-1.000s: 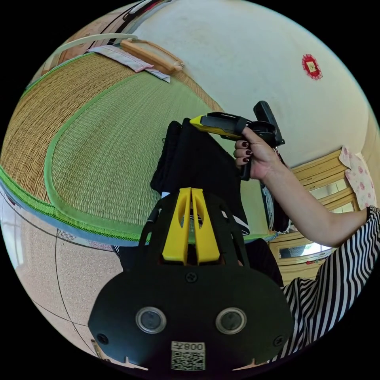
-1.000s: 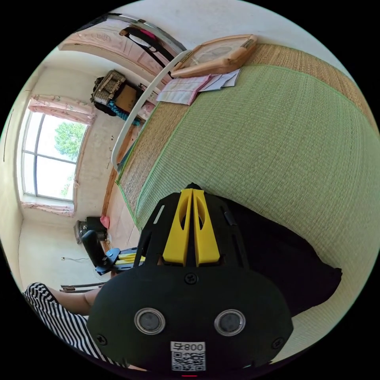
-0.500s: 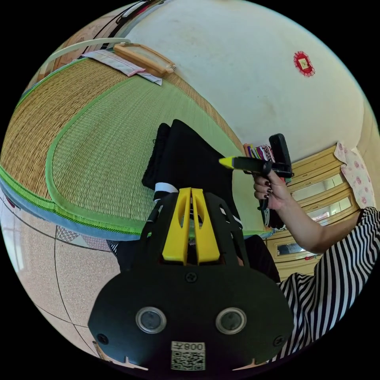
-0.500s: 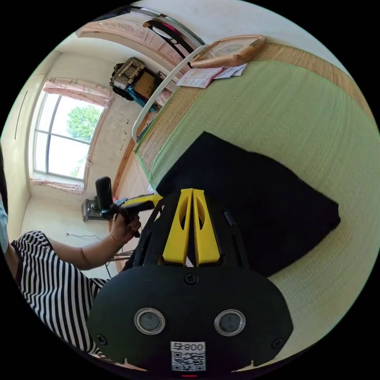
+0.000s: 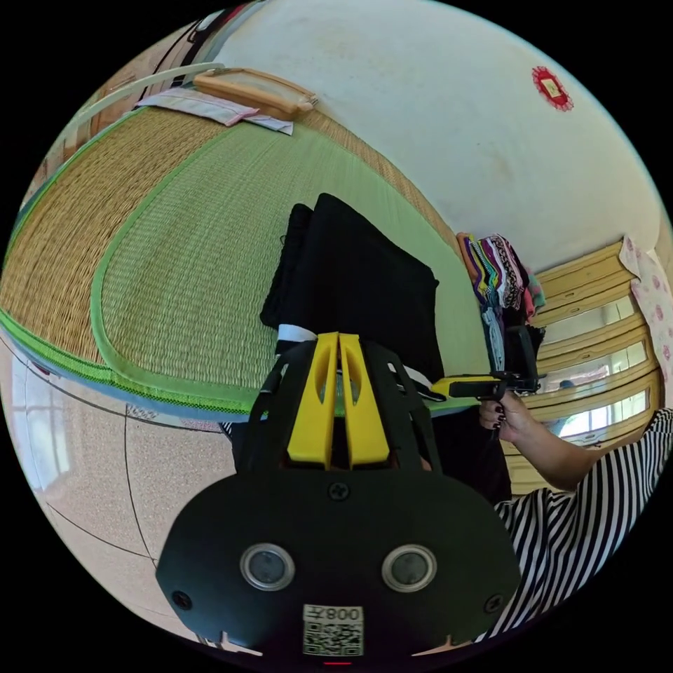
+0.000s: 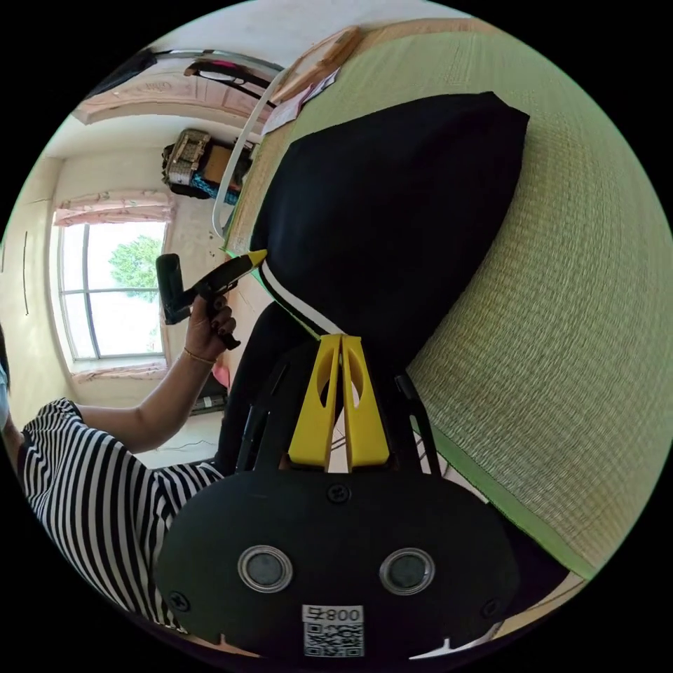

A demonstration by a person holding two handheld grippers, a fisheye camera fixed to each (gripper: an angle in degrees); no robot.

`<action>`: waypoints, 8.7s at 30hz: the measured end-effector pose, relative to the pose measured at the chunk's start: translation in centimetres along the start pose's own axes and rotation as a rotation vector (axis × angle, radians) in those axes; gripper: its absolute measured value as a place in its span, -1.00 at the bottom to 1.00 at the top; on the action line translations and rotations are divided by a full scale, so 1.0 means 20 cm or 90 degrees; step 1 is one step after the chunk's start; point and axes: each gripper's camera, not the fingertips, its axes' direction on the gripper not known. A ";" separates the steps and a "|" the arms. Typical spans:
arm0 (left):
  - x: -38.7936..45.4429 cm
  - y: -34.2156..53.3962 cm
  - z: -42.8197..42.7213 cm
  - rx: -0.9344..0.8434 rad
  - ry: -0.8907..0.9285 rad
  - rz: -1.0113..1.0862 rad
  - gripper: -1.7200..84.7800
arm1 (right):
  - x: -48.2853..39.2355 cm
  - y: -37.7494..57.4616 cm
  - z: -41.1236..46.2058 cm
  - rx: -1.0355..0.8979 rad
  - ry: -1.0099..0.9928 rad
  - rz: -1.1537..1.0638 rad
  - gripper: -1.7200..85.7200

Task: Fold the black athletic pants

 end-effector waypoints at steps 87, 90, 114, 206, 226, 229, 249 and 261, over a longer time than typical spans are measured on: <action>-0.24 0.13 0.82 -0.235 0.278 -0.054 -0.93 | 0.85 0.99 -0.55 0.120 -0.357 0.211 -0.75; -0.30 0.15 0.79 -0.234 0.278 -0.050 -0.93 | 0.86 0.98 -0.53 0.129 -0.386 0.213 -0.76; -1.08 0.32 0.33 -0.087 0.412 -0.198 -0.77 | 0.54 0.87 -0.74 0.135 -0.404 0.157 -0.91; 5.25 -0.92 4.26 -0.437 0.472 0.446 -0.81 | 0.41 4.40 -4.16 0.836 -0.153 0.303 -0.90; 6.22 -0.70 4.40 -0.161 0.323 0.630 -0.94 | -0.15 4.65 -4.65 0.919 0.090 0.331 -0.96; 6.41 -0.59 4.59 -0.166 0.155 0.719 -0.95 | -0.18 4.48 -4.89 0.870 0.211 0.353 -0.96; 6.53 -0.52 4.91 -0.124 0.075 0.738 -0.96 | -0.68 3.85 -4.99 0.758 0.432 0.323 -0.96; 6.31 -0.63 4.80 -0.155 0.202 0.680 -0.96 | -0.95 3.50 -4.88 0.662 0.468 0.232 -0.95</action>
